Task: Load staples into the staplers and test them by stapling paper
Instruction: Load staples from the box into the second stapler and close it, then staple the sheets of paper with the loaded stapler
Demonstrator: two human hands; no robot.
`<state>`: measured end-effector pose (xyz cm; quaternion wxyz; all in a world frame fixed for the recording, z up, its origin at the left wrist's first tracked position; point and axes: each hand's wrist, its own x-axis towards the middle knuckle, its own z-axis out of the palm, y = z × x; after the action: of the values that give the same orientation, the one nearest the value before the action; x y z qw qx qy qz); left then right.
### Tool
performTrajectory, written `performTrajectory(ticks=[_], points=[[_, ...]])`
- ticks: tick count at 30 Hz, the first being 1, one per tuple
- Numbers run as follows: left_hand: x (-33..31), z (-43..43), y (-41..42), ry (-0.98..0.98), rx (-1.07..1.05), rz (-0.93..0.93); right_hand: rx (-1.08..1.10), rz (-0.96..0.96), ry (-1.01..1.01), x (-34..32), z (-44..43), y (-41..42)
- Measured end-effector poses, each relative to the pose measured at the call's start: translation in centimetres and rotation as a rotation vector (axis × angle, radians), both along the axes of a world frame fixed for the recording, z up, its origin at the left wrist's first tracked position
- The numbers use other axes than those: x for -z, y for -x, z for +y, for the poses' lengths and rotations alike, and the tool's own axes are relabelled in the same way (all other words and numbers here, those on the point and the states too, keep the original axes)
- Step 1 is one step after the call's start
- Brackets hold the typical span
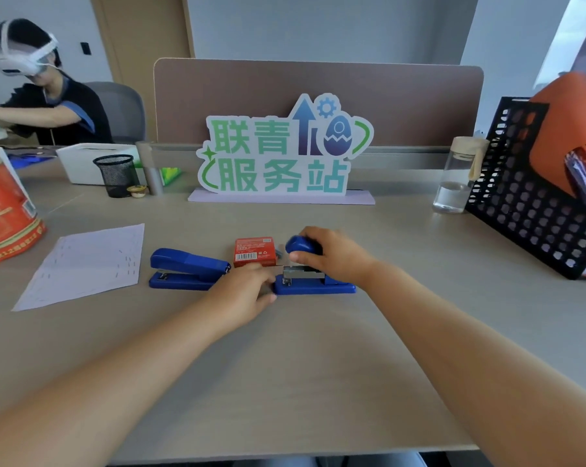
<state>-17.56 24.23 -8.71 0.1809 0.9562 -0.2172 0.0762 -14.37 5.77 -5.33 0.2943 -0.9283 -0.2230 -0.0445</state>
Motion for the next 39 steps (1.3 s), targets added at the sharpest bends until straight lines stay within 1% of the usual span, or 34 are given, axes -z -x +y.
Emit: performTrajectory(ticks=[4,6,8,12,14,16,18,19,20,23,25,26,28,30,33,35,37,39], points=[[0.3,1.7,0.6,-0.157,0.011,-0.004,0.136,0.093,0.151,0.8,1.1,-0.4],[0.4,2.3,1.0,-0.193,0.046,-0.001,0.188,0.131,0.189,0.6,1.7,-0.2],[0.5,3.1,1.5,-0.193,0.075,-0.005,0.185,0.14,0.251,0.4,2.2,0.3],[0.6,5.5,2.9,-0.153,0.083,-0.045,0.191,0.112,0.312,1.0,3.8,1.5],[0.5,7.3,3.7,-0.137,0.023,-0.097,0.196,0.108,0.305,0.9,4.9,2.3],[0.4,9.4,4.3,-0.086,-0.098,-0.192,0.171,0.108,0.214,1.0,6.2,2.7],[0.3,11.7,4.6,-0.001,-0.258,-0.262,0.091,0.057,0.258,1.3,7.7,3.1],[0.3,12.9,4.6,0.022,-0.342,-0.26,0.054,0.045,0.289,1.4,8.5,3.3],[0.3,14.1,4.5,0.013,-0.421,-0.217,0.019,0.029,0.316,1.4,9.4,3.6],[1.0,17.8,4.2,-0.09,-0.593,0.053,0.008,0.034,0.31,1.4,12.3,4.4],[1.6,19.6,4.2,-0.104,-0.636,0.188,-0.045,0.014,0.403,1.0,13.8,4.8],[1.7,20.1,4.3,-0.106,-0.64,0.218,-0.058,-0.001,0.449,0.7,14.5,4.8],[1.6,20.7,4.6,-0.12,-0.628,0.195,-0.047,-0.016,0.501,0.7,15.8,4.3],[1.0,20.8,5.1,-0.143,-0.605,0.12,-0.052,-0.045,0.523,0.7,17.1,4.2],[0.5,21.2,6.4,-0.07,-0.521,0.097,-0.096,-0.107,0.601,0.7,18.4,4.0],[0.6,21.9,7.2,-0.027,-0.487,0.083,-0.127,-0.141,0.61,0.8,19.0,3.7],[0.7,22.7,7.9,-0.048,-0.516,0.101,-0.151,-0.174,0.629,0.9,19.6,3.6],[0.8,23.4,8.2,-0.061,-0.549,0.182,-0.165,-0.182,0.617,1.2,20.3,3.5]])
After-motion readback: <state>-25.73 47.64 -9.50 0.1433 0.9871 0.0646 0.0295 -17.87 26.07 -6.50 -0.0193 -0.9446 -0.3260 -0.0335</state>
